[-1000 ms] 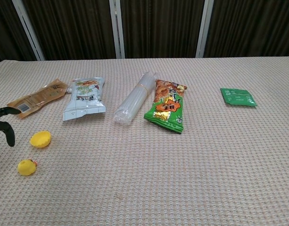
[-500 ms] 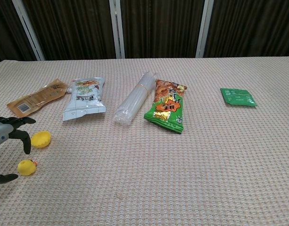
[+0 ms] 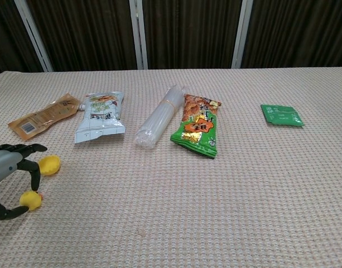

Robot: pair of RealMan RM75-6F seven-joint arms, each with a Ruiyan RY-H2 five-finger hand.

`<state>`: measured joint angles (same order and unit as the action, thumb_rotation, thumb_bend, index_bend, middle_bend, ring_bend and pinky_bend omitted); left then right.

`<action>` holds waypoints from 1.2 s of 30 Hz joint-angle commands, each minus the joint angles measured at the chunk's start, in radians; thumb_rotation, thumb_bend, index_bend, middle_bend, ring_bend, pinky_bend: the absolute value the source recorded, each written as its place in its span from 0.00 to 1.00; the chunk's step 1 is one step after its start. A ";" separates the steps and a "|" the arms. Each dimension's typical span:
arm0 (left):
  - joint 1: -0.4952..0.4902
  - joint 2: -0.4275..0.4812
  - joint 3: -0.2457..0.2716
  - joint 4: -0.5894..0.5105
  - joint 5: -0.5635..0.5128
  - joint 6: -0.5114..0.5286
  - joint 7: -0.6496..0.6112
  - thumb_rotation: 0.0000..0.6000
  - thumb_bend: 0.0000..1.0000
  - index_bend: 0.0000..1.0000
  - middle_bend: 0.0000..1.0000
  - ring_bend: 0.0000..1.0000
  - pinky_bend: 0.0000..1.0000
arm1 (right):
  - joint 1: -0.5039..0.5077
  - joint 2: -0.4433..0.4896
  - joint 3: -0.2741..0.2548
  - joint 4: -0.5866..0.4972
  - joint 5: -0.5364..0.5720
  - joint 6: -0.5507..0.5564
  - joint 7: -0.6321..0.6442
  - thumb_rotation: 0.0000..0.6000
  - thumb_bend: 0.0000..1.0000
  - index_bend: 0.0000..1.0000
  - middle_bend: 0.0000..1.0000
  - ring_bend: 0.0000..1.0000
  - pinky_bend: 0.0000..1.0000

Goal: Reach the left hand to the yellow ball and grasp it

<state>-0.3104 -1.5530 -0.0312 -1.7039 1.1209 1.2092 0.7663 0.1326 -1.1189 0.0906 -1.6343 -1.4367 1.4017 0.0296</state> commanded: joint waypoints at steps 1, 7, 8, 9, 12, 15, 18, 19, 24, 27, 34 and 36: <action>-0.001 0.005 0.002 -0.002 0.008 0.007 -0.007 1.00 0.43 0.52 0.00 0.00 0.00 | 0.000 0.000 0.001 0.000 0.001 0.000 0.000 1.00 0.02 0.00 0.00 0.00 0.00; -0.013 0.029 -0.016 -0.039 0.034 0.024 -0.035 1.00 0.43 0.52 0.00 0.00 0.00 | 0.000 -0.002 0.000 0.001 -0.001 0.002 -0.003 1.00 0.02 0.00 0.00 0.00 0.00; -0.017 0.035 -0.022 -0.054 0.041 0.031 -0.036 1.00 0.43 0.52 0.00 0.00 0.00 | 0.000 -0.002 0.000 0.001 -0.001 0.002 -0.003 1.00 0.02 0.00 0.00 0.00 0.00; -0.019 0.039 -0.027 -0.064 0.047 0.037 -0.036 1.00 0.43 0.52 0.00 0.00 0.00 | 0.000 -0.002 0.000 0.001 0.000 0.002 -0.003 1.00 0.02 0.00 0.00 0.00 0.00; -0.029 0.049 -0.047 -0.092 0.061 0.054 -0.035 1.00 0.43 0.52 0.00 0.00 0.00 | -0.001 -0.002 0.000 0.002 0.000 0.002 -0.007 1.00 0.02 0.00 0.00 0.00 0.00; -0.045 0.061 -0.064 -0.096 0.056 0.054 -0.020 1.00 0.43 0.53 0.00 0.00 0.00 | -0.001 -0.003 0.000 0.001 0.000 0.004 -0.007 1.00 0.02 0.00 0.00 0.00 0.00; -0.060 0.068 -0.081 -0.081 0.031 0.045 -0.008 1.00 0.43 0.53 0.00 0.00 0.00 | -0.002 -0.003 0.000 0.002 -0.001 0.006 -0.006 1.00 0.02 0.00 0.00 0.00 0.00; -0.066 0.069 -0.087 -0.072 0.018 0.039 -0.005 1.00 0.43 0.53 0.00 0.00 0.00 | -0.001 -0.003 0.000 0.002 0.000 0.004 -0.006 1.00 0.02 0.00 0.00 0.00 0.00; -0.093 0.068 -0.101 -0.027 -0.013 0.010 -0.003 1.00 0.43 0.53 0.00 0.00 0.00 | 0.000 -0.004 0.000 0.002 0.000 0.001 -0.008 1.00 0.02 0.00 0.00 0.00 0.00; -0.109 0.057 -0.112 0.006 -0.030 -0.004 -0.010 1.00 0.43 0.53 0.00 0.00 0.00 | 0.001 -0.005 -0.001 0.002 0.000 0.000 -0.010 1.00 0.02 0.00 0.00 0.00 0.00; -0.132 0.024 -0.116 0.059 -0.057 -0.026 -0.025 1.00 0.43 0.52 0.00 0.00 0.00 | 0.003 -0.008 0.000 0.004 0.004 -0.005 -0.013 1.00 0.02 0.00 0.00 0.00 0.00; -0.136 0.016 -0.113 0.071 -0.064 -0.031 -0.027 1.00 0.43 0.53 0.00 0.00 0.00 | 0.003 -0.008 0.001 0.005 0.006 -0.006 -0.013 1.00 0.02 0.00 0.00 0.00 0.00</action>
<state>-0.4437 -1.5326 -0.1458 -1.6379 1.0606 1.1816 0.7411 0.1356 -1.1271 0.0912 -1.6296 -1.4309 1.3959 0.0169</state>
